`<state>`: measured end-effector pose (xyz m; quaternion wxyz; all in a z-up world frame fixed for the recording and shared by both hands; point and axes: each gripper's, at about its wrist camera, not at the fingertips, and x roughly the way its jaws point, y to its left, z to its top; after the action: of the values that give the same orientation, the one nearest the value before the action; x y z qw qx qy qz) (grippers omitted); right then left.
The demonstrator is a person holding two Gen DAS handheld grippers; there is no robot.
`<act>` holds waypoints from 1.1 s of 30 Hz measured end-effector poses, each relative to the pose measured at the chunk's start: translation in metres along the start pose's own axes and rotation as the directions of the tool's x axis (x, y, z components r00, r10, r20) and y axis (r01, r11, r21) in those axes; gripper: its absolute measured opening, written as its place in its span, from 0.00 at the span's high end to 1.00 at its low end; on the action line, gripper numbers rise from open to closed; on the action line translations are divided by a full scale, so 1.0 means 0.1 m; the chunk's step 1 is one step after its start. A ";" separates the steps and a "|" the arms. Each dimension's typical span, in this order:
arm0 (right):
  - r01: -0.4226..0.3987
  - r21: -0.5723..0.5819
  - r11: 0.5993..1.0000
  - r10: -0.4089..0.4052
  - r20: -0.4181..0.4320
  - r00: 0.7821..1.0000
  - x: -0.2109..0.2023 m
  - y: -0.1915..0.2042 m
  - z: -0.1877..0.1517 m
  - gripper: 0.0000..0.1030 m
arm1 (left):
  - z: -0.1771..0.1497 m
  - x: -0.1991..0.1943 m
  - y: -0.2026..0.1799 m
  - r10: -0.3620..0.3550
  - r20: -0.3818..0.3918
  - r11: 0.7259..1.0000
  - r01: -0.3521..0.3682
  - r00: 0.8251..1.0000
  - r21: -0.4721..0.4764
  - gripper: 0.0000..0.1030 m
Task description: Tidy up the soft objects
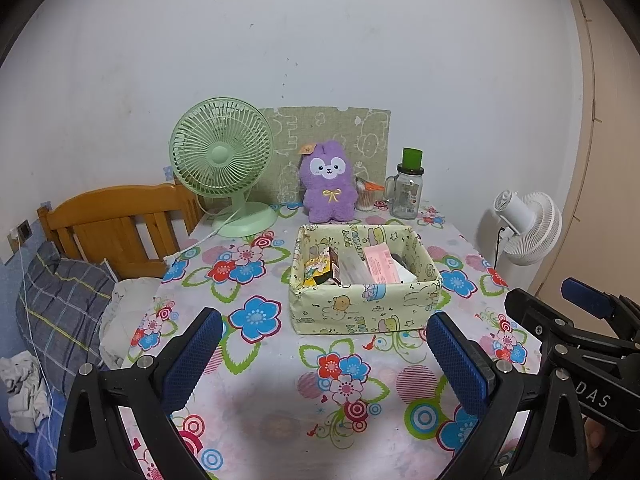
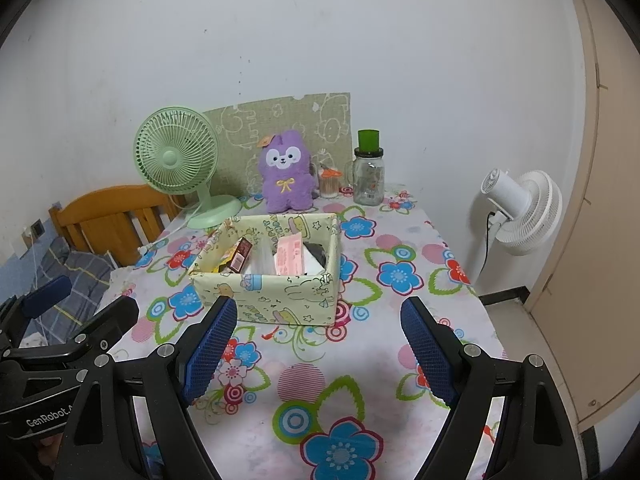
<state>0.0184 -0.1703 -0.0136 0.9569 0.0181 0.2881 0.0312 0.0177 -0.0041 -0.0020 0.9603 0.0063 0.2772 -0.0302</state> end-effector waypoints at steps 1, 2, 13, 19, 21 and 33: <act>0.001 -0.001 1.000 -0.001 -0.001 1.000 0.00 0.00 0.00 0.16 | 0.00 0.00 0.00 -0.002 0.000 1.000 0.002 1.000 -0.001 0.00; 0.001 -0.001 1.000 -0.001 -0.001 1.000 0.00 0.00 0.00 0.16 | 0.00 0.00 0.00 -0.004 -0.002 1.000 0.004 1.000 -0.003 0.00; 0.006 -0.016 1.000 -0.006 0.008 1.000 0.01 0.03 0.00 0.16 | -0.01 0.01 0.01 0.010 -0.005 1.000 -0.010 1.000 -0.006 0.00; -0.001 -0.012 1.000 0.001 0.005 1.000 0.01 0.02 0.00 0.16 | -0.02 0.01 0.01 0.010 -0.005 1.000 -0.010 1.000 -0.006 0.00; -0.002 -0.009 1.000 0.002 0.004 1.000 0.01 0.02 0.00 0.16 | -0.02 0.01 0.01 0.010 -0.006 1.000 -0.010 1.000 -0.006 0.00; 0.001 -0.010 1.000 -0.001 0.003 1.000 0.02 0.02 0.01 0.16 | -0.04 0.01 0.01 0.009 -0.008 1.000 -0.009 1.000 -0.011 0.00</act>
<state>0.0211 -0.1681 -0.0137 0.9575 0.0133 0.2863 0.0323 0.0167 -0.0026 -0.0056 0.9593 0.0024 0.2813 -0.0246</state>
